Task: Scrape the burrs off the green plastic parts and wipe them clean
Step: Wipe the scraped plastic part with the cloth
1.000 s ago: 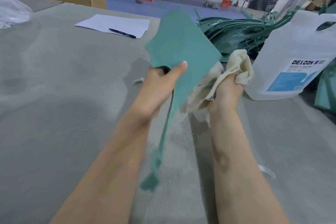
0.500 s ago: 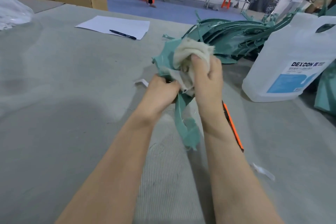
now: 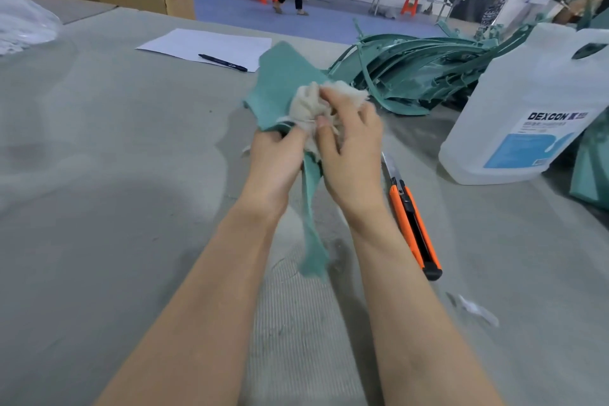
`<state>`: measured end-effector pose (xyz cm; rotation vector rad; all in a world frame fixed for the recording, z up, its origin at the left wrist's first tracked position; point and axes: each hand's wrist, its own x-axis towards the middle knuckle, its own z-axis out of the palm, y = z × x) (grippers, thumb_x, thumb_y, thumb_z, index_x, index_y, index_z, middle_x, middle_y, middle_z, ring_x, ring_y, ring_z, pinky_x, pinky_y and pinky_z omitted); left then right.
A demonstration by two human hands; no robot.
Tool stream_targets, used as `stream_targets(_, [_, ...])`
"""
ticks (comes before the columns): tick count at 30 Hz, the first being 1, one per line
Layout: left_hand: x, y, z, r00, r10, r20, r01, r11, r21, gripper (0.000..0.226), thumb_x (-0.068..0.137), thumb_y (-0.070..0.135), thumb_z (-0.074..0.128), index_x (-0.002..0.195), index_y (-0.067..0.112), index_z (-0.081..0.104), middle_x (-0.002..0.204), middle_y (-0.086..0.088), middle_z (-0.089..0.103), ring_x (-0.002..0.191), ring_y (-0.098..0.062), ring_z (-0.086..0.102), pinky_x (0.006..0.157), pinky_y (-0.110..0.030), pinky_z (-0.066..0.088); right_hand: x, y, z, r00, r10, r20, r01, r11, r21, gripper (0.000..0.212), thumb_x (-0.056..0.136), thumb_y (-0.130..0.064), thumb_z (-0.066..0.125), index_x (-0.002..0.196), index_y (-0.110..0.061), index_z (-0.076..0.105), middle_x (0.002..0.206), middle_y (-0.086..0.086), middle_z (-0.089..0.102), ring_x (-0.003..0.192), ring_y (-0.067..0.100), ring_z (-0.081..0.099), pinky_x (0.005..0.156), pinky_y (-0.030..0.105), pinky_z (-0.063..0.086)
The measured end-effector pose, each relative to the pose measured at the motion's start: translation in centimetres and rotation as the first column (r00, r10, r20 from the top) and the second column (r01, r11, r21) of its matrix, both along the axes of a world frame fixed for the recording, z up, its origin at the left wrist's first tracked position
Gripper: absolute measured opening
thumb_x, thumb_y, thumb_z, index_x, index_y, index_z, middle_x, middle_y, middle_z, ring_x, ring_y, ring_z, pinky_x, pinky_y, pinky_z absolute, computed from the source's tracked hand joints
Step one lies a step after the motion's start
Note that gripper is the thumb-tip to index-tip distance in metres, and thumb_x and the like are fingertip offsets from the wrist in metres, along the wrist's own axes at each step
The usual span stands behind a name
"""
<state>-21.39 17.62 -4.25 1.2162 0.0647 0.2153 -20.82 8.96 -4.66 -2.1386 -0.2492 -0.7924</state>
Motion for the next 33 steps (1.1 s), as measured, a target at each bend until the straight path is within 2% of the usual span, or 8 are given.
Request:
stream_targets(3, [-0.4, -0.5, -0.2, 0.999, -0.040, -0.019, 0.044, 0.955, 0.292, 0.010, 0.088, 0.016, 0.063, 0.080, 0.016, 0.069, 0.088, -0.009, 0.073, 0.080, -0.019, 0.068, 0.078, -0.038, 0.054, 0.9, -1.7, 0.1, 0.984, -0.145, -0.103, 0.153, 0.985, 0.078, 0.034, 0.100, -0.008, 0.043, 0.131, -0.005, 0.056, 0.138, 0.020, 0.045, 0.133, 0.034, 0.037, 0.111, 0.040, 0.030])
stream_targets(5, [-0.3, -1.0, -0.5, 1.000, -0.022, -0.014, 0.026, 0.914, 0.404, 0.016, 0.089, 0.020, 0.063, 0.078, 0.010, 0.069, 0.085, -0.012, 0.072, 0.074, -0.017, 0.064, 0.076, -0.040, 0.054, 1.1, -2.4, -0.1, 0.982, -0.153, -0.110, 0.169, 0.974, 0.148, 0.024, 0.101, -0.007, 0.038, 0.112, -0.001, 0.058, 0.126, 0.017, 0.053, 0.121, 0.033, 0.047, 0.097, 0.033, 0.038])
stream_targets(7, [-0.2, -1.1, -0.4, 0.999, 0.049, 0.022, -0.053, 0.931, 0.361, 0.015, 0.089, 0.016, 0.062, 0.077, 0.010, 0.067, 0.083, -0.015, 0.071, 0.074, -0.019, 0.062, 0.074, -0.039, 0.053, 0.4, -1.7, -0.2, 0.987, -0.118, -0.111, 0.133, 0.980, 0.145, 0.026, 0.102, -0.008, 0.039, 0.118, -0.002, 0.058, 0.127, 0.014, 0.058, 0.118, 0.028, 0.052, 0.087, 0.024, 0.036])
stream_targets(12, [0.9, 1.5, -0.2, 0.959, 0.275, 0.069, -0.273, 0.961, -0.040, 0.019, 0.089, -0.003, 0.054, 0.091, 0.013, 0.064, 0.090, -0.002, 0.069, 0.086, -0.016, 0.065, 0.082, -0.030, 0.052, -0.9, 3.0, -0.3, 0.970, 0.163, -0.182, -0.168, 0.986, -0.011, 0.038, 0.101, -0.007, 0.044, 0.138, -0.003, 0.051, 0.144, 0.013, 0.050, 0.131, 0.025, 0.046, 0.104, 0.021, 0.029])
stream_targets(20, [1.6, 1.0, -0.7, 0.972, 0.225, 0.069, -0.228, 0.973, 0.031, 0.013, 0.090, 0.008, 0.060, 0.102, 0.013, 0.065, 0.089, 0.010, 0.069, 0.077, 0.003, 0.065, 0.072, -0.013, 0.050, -0.9, 2.7, -0.3, 0.951, 0.134, -0.278, -0.050, 0.956, 0.289, 0.047, 0.100, -0.013, 0.047, 0.146, -0.011, 0.038, 0.140, 0.006, 0.052, 0.127, 0.021, 0.049, 0.107, 0.031, 0.036])
stream_targets(24, [1.2, 0.2, -1.2, 0.998, 0.055, 0.010, -0.056, 0.979, 0.198, 0.007, 0.090, 0.013, 0.061, 0.092, 0.016, 0.067, 0.089, 0.005, 0.070, 0.090, -0.011, 0.066, 0.086, -0.028, 0.052, 0.0, 1.4, -0.3, 0.942, 0.056, -0.332, 0.149, 0.815, 0.561, 0.046, 0.100, -0.013, 0.048, 0.144, -0.013, 0.038, 0.135, 0.007, 0.056, 0.121, 0.023, 0.055, 0.107, 0.037, 0.041])
stream_targets(28, [0.4, -0.7, -1.1, 0.996, -0.053, 0.066, 0.019, 0.900, 0.435, 0.002, 0.090, 0.022, 0.064, 0.093, 0.023, 0.065, 0.085, 0.014, 0.067, 0.085, 0.001, 0.063, 0.080, -0.012, 0.048, 1.1, -0.8, -0.5, 0.932, 0.010, -0.363, 0.282, 0.611, 0.739, 0.017, 0.101, -0.015, 0.045, 0.116, -0.011, 0.052, 0.115, 0.010, 0.064, 0.106, 0.028, 0.063, 0.098, 0.050, 0.049])
stream_targets(33, [0.1, -0.4, -0.7, 0.986, -0.164, 0.044, 0.118, 0.849, 0.515, 0.005, 0.090, 0.024, 0.064, 0.092, 0.028, 0.066, 0.098, 0.008, 0.070, 0.100, -0.016, 0.065, 0.094, -0.038, 0.051, 1.7, -2.1, -0.6, 0.936, -0.084, -0.341, 0.333, 0.517, 0.788, 0.006, 0.101, -0.017, 0.045, 0.106, -0.015, 0.048, 0.115, 0.014, 0.063, 0.106, 0.030, 0.063, 0.097, 0.049, 0.049])
